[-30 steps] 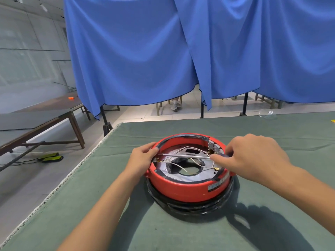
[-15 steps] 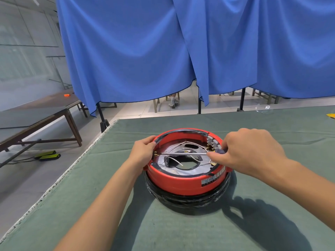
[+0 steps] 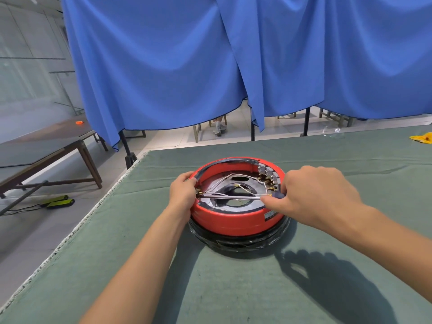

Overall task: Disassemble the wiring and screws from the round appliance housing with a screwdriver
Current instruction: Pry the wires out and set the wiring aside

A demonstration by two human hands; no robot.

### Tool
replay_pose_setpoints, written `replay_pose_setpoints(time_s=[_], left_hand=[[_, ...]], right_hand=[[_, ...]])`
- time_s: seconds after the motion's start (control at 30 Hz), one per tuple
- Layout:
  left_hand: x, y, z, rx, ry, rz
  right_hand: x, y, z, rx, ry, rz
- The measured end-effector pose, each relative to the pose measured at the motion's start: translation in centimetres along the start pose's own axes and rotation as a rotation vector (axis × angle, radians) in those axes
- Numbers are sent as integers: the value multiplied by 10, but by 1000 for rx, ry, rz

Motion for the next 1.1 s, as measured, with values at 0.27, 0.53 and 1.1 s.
replay_pose_setpoints(time_s=[0.27,0.53,1.1], left_hand=[[0,0,1,-50,-14,-15],[0,0,2,-53,-9,-39],[0,-1,3,-42,-2,-54]], right_hand=[[-5,9,0,23,18,18],[-7,15,1,89,40,35],[-7,15,4,80,57,52]])
Point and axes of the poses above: each hand's wrist, its own x-axis towards the middle knuckle, its own y-axis out of the palm, z = x × y, the point moved 4 cm from there along x, towards the middle knuckle, and after that the axes turned 2 degrees about y, right-handed, at the moved point
